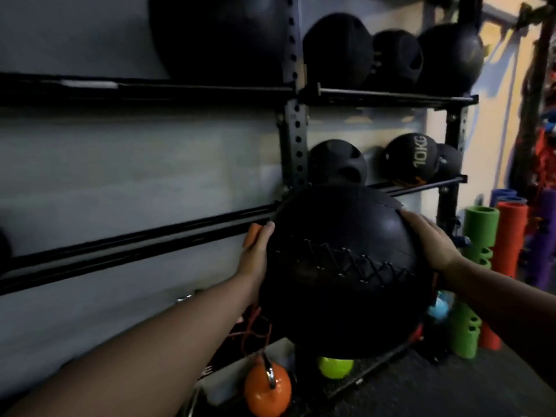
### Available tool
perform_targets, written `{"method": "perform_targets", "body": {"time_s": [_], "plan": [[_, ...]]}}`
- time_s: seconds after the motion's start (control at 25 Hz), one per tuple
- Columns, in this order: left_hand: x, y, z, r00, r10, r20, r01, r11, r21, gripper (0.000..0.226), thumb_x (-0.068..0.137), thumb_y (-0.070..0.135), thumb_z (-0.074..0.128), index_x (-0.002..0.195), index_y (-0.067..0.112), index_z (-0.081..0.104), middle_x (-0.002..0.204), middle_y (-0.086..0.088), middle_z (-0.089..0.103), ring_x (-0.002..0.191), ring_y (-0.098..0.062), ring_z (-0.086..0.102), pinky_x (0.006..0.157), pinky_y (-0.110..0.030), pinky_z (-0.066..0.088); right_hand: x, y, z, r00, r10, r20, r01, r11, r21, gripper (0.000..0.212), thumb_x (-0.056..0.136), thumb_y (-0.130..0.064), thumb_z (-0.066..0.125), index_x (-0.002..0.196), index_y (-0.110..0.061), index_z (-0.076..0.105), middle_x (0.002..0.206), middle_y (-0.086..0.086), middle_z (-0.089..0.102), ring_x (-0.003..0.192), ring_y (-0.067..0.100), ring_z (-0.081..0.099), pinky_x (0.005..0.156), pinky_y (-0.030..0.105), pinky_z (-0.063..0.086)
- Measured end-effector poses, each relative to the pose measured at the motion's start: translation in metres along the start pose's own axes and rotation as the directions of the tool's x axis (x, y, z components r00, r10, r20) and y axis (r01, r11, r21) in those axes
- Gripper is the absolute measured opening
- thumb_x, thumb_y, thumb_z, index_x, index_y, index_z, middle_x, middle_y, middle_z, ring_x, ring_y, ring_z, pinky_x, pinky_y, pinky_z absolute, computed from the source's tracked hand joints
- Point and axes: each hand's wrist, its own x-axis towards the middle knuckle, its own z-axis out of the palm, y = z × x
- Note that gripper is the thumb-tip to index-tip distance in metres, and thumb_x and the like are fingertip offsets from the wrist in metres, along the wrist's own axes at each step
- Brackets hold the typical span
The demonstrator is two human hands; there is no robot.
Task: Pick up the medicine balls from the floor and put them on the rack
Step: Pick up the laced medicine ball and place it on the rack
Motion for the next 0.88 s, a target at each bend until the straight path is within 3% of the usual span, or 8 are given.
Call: {"method": "perform_targets", "body": {"time_s": [0.12, 0.16, 0.24, 0.4, 0.52, 0.64, 0.8, 0.88], "plan": [[-0.032, 0.049, -0.047, 0.99, -0.1, -0.103, 0.081, 0.982, -0.17, 0.106, 0.049, 0.074, 0.085, 0.14, 0.022, 0.069, 0.131, -0.009, 0.076, 0.125, -0.036, 0.07, 0.116, -0.046, 0.05, -0.011, -0.043, 0.047, 0.994, -0.047, 0.101, 0.042, 0.998, 0.05, 0.024, 0.08, -0.065, 0.072, 0.091, -0.046, 0.082, 0.096, -0.02, 0.079, 0.085, -0.009, 0.071, 0.069, 0.008, 0.05], [-0.041, 0.064, -0.065, 0.988, -0.094, -0.124, 0.069, 0.979, -0.191, 0.112, 0.047, 0.073, 0.087, 0.143, 0.02, 0.068, 0.135, -0.012, 0.075, 0.125, -0.036, 0.071, 0.118, -0.048, 0.049, -0.012, -0.056, 0.063, 0.988, -0.056, 0.143, 0.046, 0.996, 0.073, 0.026, 0.081, -0.065, 0.073, 0.095, -0.045, 0.082, 0.098, -0.016, 0.08, 0.09, -0.003, 0.073, 0.072, 0.013, 0.053], [-0.049, 0.096, -0.1, 0.98, -0.064, -0.187, 0.028, 0.981, -0.191, 0.116, 0.046, 0.074, 0.087, 0.145, 0.017, 0.067, 0.138, -0.014, 0.074, 0.127, -0.036, 0.07, 0.119, -0.049, 0.048, -0.016, -0.083, 0.098, 0.973, -0.06, 0.223, 0.036, 0.993, 0.109, 0.054, 0.07, -0.074, 0.077, 0.111, -0.04, 0.079, 0.105, -0.008, 0.08, 0.097, 0.013, 0.076, 0.082, 0.03, 0.057], [-0.051, 0.15, -0.177, 0.956, 0.02, -0.292, -0.059, 0.991, -0.124, 0.116, 0.039, 0.078, 0.092, 0.136, 0.017, 0.074, 0.129, -0.012, 0.079, 0.12, -0.035, 0.074, 0.115, -0.048, 0.052, -0.018, -0.13, 0.18, 0.929, -0.147, 0.34, 0.089, 0.98, 0.18, 0.08, 0.063, -0.081, 0.074, 0.129, -0.036, 0.069, 0.123, -0.001, 0.074, 0.11, 0.022, 0.071, 0.099, 0.041, 0.054], [-0.037, 0.179, -0.242, 0.931, 0.088, -0.355, -0.116, 0.992, -0.057, 0.117, 0.041, 0.079, 0.091, 0.139, 0.017, 0.072, 0.132, -0.013, 0.077, 0.126, -0.036, 0.071, 0.119, -0.048, 0.047, -0.015, -0.149, 0.263, 0.906, -0.19, 0.379, 0.114, 0.97, 0.213, 0.064, 0.068, -0.078, 0.069, 0.115, -0.035, 0.071, 0.113, -0.004, 0.073, 0.094, 0.014, 0.073, 0.075, 0.027, 0.056], [-0.006, 0.204, -0.31, 0.904, 0.106, -0.414, -0.117, 0.993, -0.001, 0.11, 0.046, 0.077, 0.086, 0.137, 0.018, 0.072, 0.128, -0.013, 0.079, 0.121, -0.035, 0.073, 0.117, -0.049, 0.05, -0.006, -0.131, 0.361, 0.914, -0.152, 0.376, 0.046, 0.96, 0.277, 0.041, 0.084, -0.067, 0.069, 0.105, -0.032, 0.073, 0.107, 0.001, 0.075, 0.096, 0.02, 0.073, 0.081, 0.031, 0.056], [0.052, 0.211, -0.402, 0.883, 0.097, -0.459, -0.11, 0.994, -0.002, 0.101, 0.058, 0.082, 0.08, 0.137, 0.02, 0.072, 0.125, -0.011, 0.079, 0.115, -0.032, 0.075, 0.112, -0.048, 0.053, 0.022, -0.134, 0.483, 0.91, -0.11, 0.399, -0.047, 0.931, 0.363, 0.058, 0.079, -0.066, 0.073, 0.12, -0.025, 0.071, 0.115, 0.008, 0.074, 0.101, 0.026, 0.073, 0.079, 0.033, 0.06], [0.076, 0.205, -0.436, 0.877, 0.121, -0.466, -0.131, 0.991, 0.011, 0.094, 0.07, 0.08, 0.076, 0.144, 0.023, 0.066, 0.136, -0.01, 0.073, 0.119, -0.028, 0.071, 0.112, -0.045, 0.051, 0.038, -0.145, 0.525, 0.894, -0.212, 0.394, 0.025, 0.902, 0.43, 0.069, 0.066, -0.069, 0.077, 0.119, -0.026, 0.069, 0.111, 0.003, 0.072, 0.097, 0.016, 0.073, 0.083, 0.033, 0.059]]}}
